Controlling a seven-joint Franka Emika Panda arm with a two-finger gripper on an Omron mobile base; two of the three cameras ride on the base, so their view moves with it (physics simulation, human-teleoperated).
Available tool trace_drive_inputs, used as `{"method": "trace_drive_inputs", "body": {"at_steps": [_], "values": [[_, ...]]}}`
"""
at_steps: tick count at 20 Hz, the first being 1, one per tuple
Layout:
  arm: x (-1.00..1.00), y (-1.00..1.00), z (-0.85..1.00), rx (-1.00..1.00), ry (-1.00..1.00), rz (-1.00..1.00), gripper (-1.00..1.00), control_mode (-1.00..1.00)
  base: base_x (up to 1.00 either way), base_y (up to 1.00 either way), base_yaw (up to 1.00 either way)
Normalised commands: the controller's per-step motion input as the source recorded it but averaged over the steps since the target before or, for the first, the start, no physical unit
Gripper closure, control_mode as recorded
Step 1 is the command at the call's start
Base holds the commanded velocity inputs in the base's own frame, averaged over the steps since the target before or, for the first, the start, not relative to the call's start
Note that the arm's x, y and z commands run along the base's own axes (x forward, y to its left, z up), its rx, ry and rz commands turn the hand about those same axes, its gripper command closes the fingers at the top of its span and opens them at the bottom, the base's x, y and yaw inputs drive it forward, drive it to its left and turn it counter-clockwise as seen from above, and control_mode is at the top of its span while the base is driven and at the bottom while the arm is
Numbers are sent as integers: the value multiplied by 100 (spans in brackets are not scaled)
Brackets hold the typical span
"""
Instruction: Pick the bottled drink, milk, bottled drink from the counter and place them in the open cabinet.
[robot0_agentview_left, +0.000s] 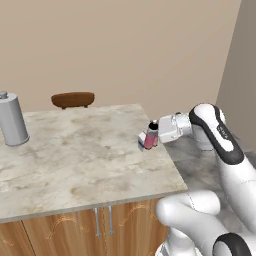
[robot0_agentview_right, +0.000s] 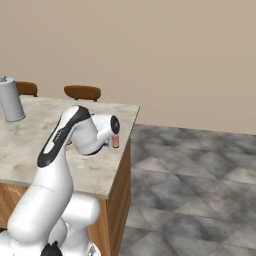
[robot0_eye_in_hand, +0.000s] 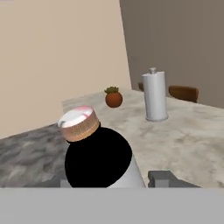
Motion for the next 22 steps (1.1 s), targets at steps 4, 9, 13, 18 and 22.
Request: {"method": "trace_drive_inputs", "body": {"at_steps": [4,9,13,18,22], "values": [[0,-2,55,21,3,-28,100,-100,0,0,0],[-5,0,0,0,3,-3,100,-100,0,0,0],[-32,0,-2,0,0,0,100,100,-44,-2,0],[0,0,0,0,0,0,100,100,-83,-17,7],[0,0,0,0,0,0,100,100,-62,-18,41]]}}
